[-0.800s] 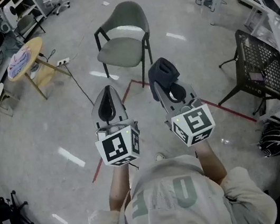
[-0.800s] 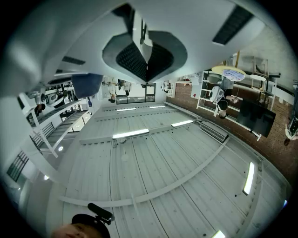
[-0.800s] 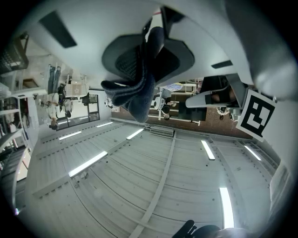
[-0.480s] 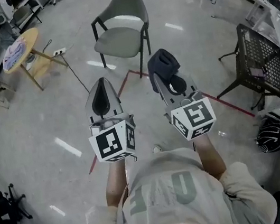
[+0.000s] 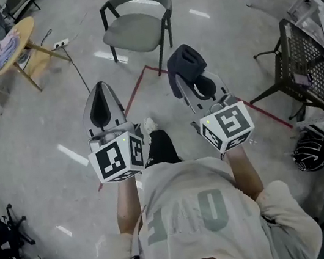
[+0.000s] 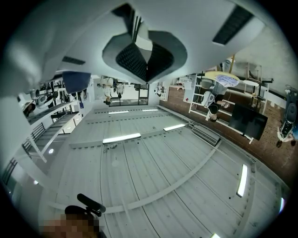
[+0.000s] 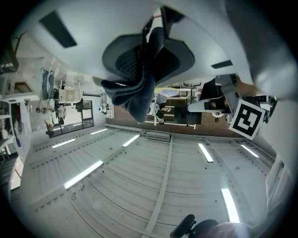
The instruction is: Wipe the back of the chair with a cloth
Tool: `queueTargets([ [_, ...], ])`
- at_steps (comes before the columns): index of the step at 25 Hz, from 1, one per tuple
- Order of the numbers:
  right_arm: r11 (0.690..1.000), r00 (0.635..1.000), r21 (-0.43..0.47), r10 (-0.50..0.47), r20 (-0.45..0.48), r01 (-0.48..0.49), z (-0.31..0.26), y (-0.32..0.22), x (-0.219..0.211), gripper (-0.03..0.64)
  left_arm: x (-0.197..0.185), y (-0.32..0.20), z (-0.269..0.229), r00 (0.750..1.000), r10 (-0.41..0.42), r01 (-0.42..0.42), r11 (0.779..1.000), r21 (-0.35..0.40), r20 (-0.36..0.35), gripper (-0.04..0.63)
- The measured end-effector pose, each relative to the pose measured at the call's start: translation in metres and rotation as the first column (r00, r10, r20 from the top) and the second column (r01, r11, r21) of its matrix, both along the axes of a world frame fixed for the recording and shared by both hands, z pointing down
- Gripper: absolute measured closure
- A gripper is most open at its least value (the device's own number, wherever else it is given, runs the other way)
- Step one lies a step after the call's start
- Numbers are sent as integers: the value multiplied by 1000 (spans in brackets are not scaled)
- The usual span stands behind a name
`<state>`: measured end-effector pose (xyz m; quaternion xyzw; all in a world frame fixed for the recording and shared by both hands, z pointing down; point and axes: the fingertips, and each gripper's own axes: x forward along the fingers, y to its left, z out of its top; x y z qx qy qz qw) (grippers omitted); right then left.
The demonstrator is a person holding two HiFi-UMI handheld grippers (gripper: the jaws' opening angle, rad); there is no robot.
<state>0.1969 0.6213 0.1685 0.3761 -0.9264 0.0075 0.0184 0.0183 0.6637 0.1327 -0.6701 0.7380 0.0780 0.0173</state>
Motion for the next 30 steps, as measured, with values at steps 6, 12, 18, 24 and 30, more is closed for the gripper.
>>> queueTargets([
  [6, 999, 999, 8, 36, 1, -36, 17, -81, -33, 558, -38, -89, 20, 1000, 31, -31, 999, 9, -3, 580],
  [12, 999, 998, -13, 46, -32, -46, 23, -195, -87, 558, -86, -217, 27, 996, 86, -87, 996, -14, -20, 580],
  [18, 997, 997, -26, 73, -27, -74, 11, -327, -159, 558, -141, -352, 13, 984, 178, -178, 984, -15, 20, 580],
  [24, 997, 994, 0, 74, -81, -74, -3, -408, -213, 558, -179, -444, 3, 972, 232, -231, 973, -15, 24, 580],
  [30, 989, 987, 15, 151, -60, -150, -11, -460, -219, 558, -187, -489, -6, 966, 256, -257, 966, 18, 35, 580],
])
